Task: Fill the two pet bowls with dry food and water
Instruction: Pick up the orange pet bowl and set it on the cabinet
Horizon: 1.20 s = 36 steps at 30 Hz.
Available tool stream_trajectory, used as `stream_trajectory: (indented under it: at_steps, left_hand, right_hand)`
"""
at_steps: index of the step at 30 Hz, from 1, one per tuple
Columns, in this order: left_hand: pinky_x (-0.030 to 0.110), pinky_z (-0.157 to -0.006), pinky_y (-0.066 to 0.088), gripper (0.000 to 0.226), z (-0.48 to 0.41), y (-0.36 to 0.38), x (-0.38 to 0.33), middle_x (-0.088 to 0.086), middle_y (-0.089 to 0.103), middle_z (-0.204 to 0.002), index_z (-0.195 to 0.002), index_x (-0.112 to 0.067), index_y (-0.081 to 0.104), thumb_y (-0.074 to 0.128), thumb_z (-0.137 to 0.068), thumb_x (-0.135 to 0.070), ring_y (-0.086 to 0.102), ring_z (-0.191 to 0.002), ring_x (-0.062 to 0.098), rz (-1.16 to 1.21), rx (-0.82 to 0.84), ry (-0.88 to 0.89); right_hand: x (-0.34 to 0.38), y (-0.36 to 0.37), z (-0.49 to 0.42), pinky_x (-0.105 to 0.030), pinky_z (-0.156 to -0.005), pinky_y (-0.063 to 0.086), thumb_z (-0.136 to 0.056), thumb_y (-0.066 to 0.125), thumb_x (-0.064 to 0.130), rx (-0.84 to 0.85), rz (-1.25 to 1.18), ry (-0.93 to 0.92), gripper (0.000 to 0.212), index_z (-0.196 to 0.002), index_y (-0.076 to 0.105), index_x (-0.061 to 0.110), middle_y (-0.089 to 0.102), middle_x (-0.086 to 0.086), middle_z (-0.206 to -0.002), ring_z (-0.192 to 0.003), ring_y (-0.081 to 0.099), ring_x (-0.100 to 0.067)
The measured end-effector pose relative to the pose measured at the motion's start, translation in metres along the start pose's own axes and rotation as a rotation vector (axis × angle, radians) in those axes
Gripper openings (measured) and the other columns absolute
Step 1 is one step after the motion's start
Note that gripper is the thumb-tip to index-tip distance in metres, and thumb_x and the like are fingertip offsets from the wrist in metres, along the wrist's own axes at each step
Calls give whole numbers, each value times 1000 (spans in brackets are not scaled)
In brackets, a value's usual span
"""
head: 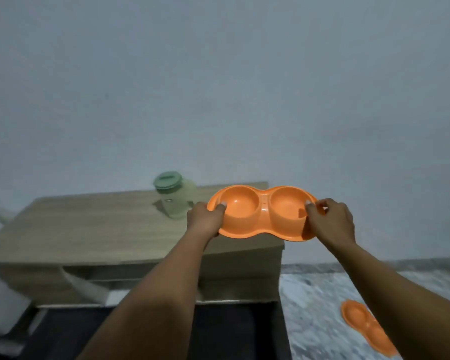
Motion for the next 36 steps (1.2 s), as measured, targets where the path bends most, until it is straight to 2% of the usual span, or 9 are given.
stream_trajectory:
  at_steps: [3,8,13,17,19,25,29,33,36]
  left_hand:
    - [50,-76,62,25,-22,-106,44,14,65,-106,-81,-19,55,65,-90,-40,67,-94,34,-3,-71,-50]
    - [52,-72,62,27,-71,-258,117,17,67,-101,-91,-10,65,68,-87,-36,68,-91,35,-47,-176,-135]
    - [52,-79,61,32,-129,-333,174,16,69,-100,-88,-12,66,70,-78,-42,68,-91,36,-86,-217,-184]
    - [48,-90,56,36,-190,-352,202,16,68,-108,-109,-6,65,71,-87,-35,66,-99,36,-146,-248,-179]
    - [39,-93,51,43,-219,-356,217,19,66,-117,-116,-1,64,72,-88,-32,63,-107,37,-183,-288,-182]
    - [35,-96,44,51,-297,-356,252,21,62,-130,-129,1,59,70,-90,-30,58,-120,34,-228,-263,-261]
    - [40,-103,44,63,-321,-348,275,19,55,-139,-141,-4,48,70,-89,-32,53,-126,35,-238,-202,-293]
    - [34,-92,42,58,-326,-344,286,16,62,-131,-138,-7,53,70,-89,-33,59,-119,33,-261,-188,-259]
    - [36,-105,37,72,-322,-344,283,17,51,-145,-149,-6,38,68,-91,-36,49,-132,34,-300,-171,-248]
  right_hand:
    - [62,93,36,-48,-90,54,-94,54,56,106,0,-63,51,-125,63,16,60,-13,-124,-106,61,-31]
    - [138,243,99,-50,-91,55,-86,49,67,259,-26,-79,62,-122,64,18,63,-11,-121,-104,63,-29]
    - [167,354,122,-50,-91,55,-84,46,70,347,18,-60,67,-123,64,18,65,-12,-117,-103,64,-30]
    - [175,431,103,-48,-89,56,-93,52,57,386,79,-54,56,-126,64,13,66,-16,-117,-102,65,-34]
    - [176,468,91,-48,-90,55,-96,53,51,405,106,-47,51,-127,63,11,66,-18,-116,-103,64,-36]
    - [173,553,64,-49,-89,54,-98,53,49,413,175,-10,49,-125,65,10,65,-20,-112,-102,64,-38]
    - [171,577,59,-49,-89,53,-93,42,63,395,260,-24,61,-115,68,13,64,-20,-107,-104,60,-39]
    - [177,580,59,-49,-96,49,-98,47,56,363,273,1,53,-123,66,13,58,-21,-120,-117,53,-41]
    - [178,574,62,-51,-96,48,-93,31,69,382,285,-3,71,-125,64,14,60,-20,-120,-117,53,-40]
Point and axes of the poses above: each hand's wrist, its own z-axis away from the middle knuckle, its own y-axis out of the palm, x = y × z, the point moved 6 cm from there along -z, towards the middle knuckle
